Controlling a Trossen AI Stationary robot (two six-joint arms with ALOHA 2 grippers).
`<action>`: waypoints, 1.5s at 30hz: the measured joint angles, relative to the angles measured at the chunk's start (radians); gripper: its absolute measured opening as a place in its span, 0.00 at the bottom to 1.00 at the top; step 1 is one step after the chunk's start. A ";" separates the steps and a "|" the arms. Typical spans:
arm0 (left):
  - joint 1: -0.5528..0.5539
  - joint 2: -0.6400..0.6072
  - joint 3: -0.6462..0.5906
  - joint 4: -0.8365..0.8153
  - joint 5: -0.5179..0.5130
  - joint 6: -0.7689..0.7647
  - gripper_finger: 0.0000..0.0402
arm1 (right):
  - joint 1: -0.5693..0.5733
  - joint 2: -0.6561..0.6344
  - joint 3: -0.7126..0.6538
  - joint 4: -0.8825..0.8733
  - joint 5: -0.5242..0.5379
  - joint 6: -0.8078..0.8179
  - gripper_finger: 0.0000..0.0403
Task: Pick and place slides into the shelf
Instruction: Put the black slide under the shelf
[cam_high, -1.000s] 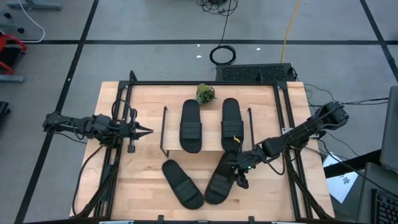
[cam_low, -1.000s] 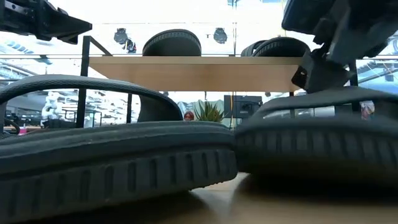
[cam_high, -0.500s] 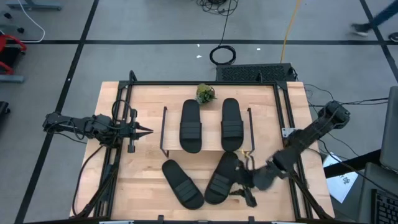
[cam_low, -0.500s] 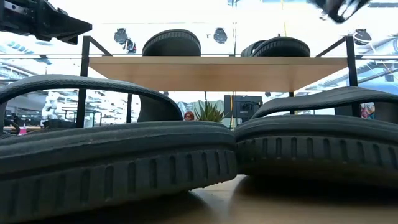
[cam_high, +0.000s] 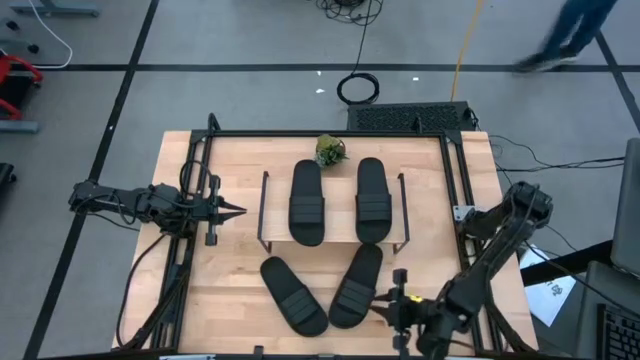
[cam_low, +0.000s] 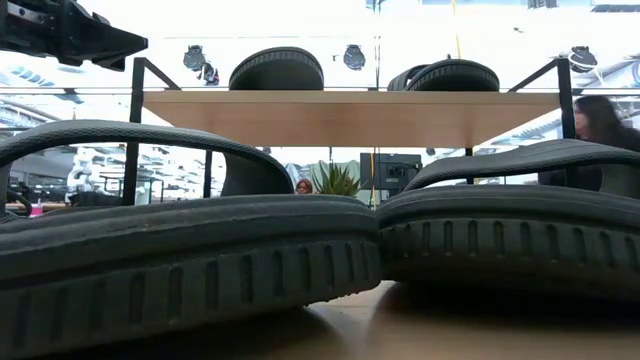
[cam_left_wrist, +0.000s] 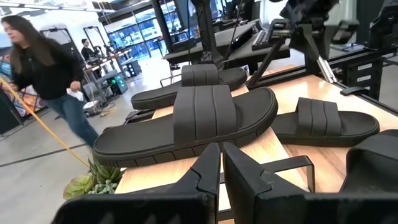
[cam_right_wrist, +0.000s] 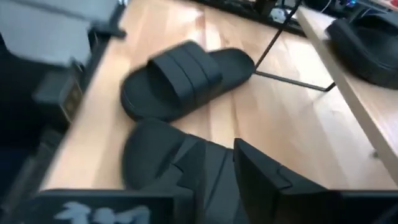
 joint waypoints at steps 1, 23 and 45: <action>0.000 0.000 0.000 0.000 0.000 0.001 0.06 | -0.011 0.012 0.001 0.001 -0.020 -0.020 0.16; 0.000 0.000 0.000 -0.001 0.000 -0.005 0.06 | -0.111 0.102 0.100 0.135 -0.067 -0.056 0.31; 0.000 0.000 0.000 -0.003 0.000 -0.008 0.06 | -0.110 0.528 0.689 -0.731 -0.259 0.423 0.53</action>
